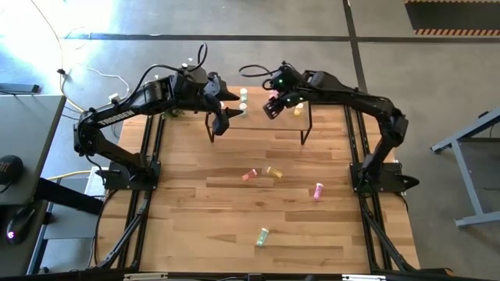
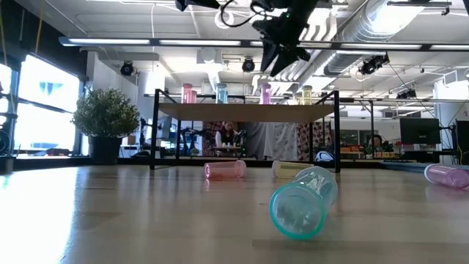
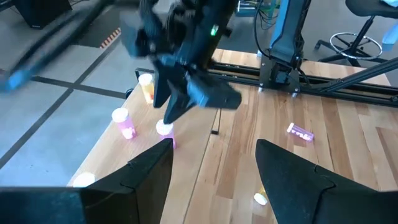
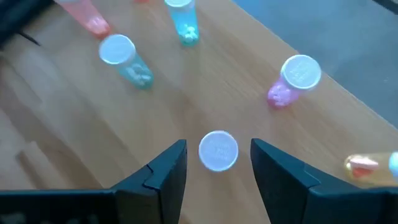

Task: Pick and place medicine bottles onto shelf by color
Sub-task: Put the purple pill bottle on the shelf aligned with the other purple pill bottles

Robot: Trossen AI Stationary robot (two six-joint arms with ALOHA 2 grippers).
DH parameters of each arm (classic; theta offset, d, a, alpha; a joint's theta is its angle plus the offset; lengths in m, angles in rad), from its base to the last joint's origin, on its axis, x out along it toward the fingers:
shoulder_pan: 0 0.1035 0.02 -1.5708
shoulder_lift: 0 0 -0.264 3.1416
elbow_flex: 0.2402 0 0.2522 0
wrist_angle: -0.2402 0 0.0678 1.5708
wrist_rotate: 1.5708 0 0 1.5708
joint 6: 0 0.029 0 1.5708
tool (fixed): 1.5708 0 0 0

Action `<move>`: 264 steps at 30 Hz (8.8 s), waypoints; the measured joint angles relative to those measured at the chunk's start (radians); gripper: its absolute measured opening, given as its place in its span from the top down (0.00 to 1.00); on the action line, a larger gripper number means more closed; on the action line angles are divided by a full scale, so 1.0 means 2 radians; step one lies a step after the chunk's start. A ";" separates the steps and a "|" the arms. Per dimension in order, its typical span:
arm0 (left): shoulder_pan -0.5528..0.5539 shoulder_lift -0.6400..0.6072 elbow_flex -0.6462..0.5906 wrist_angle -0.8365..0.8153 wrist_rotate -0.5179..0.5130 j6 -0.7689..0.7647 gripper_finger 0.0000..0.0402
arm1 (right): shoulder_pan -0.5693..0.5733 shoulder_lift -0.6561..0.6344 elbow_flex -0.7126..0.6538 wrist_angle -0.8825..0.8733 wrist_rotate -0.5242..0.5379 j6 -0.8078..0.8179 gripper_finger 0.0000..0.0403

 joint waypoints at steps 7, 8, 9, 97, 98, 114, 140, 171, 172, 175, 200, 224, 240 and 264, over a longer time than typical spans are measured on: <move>0.000 -0.002 0.000 -0.020 0.001 0.000 0.45 | 0.024 -0.049 0.000 -0.028 -0.045 0.059 0.58; 0.000 -0.002 0.000 -0.025 0.001 0.000 0.45 | 0.031 -0.056 0.000 -0.035 -0.046 0.068 0.58; 0.000 -0.002 0.000 -0.029 0.001 0.000 0.45 | 0.038 -0.063 0.000 -0.042 -0.047 0.079 0.58; -0.214 0.000 0.000 -0.133 -0.153 -0.151 0.45 | 0.429 -0.248 -0.574 0.127 -0.006 0.939 0.58; -0.211 0.000 0.000 -0.133 -0.154 -0.147 0.45 | 0.427 -0.240 -0.574 0.129 -0.014 0.939 0.58; -0.150 0.000 0.000 -0.132 -0.151 -0.089 0.45 | 0.422 -0.150 -0.569 0.167 -0.039 0.942 0.70; -0.093 0.000 0.000 -0.132 0.012 -0.156 0.45 | 0.413 -0.156 -0.378 0.178 0.113 0.566 0.82; -0.138 0.109 0.000 -0.019 0.085 -0.255 0.45 | 0.331 -0.156 -0.295 0.283 0.042 0.175 0.82; -0.139 0.111 0.000 -0.011 0.086 -0.257 0.45 | 0.330 -0.156 -0.295 0.283 0.042 0.172 0.82; -0.138 0.120 0.000 -0.009 0.087 -0.258 0.45 | 0.328 -0.156 -0.296 0.289 0.034 0.160 0.82; -0.138 0.135 0.000 0.009 0.124 -0.255 0.59 | 0.311 -0.156 -0.296 0.303 0.018 0.119 0.82; -0.138 0.135 0.000 0.022 0.123 -0.228 0.72 | 0.307 -0.157 -0.296 0.306 0.007 0.129 0.74; -0.130 0.135 0.000 0.016 0.110 -0.184 0.72 | 0.299 -0.158 -0.296 0.303 0.010 0.176 0.54; -0.044 0.135 0.000 -0.001 0.069 -0.038 0.72 | 0.283 -0.255 -0.296 0.267 0.174 0.206 0.54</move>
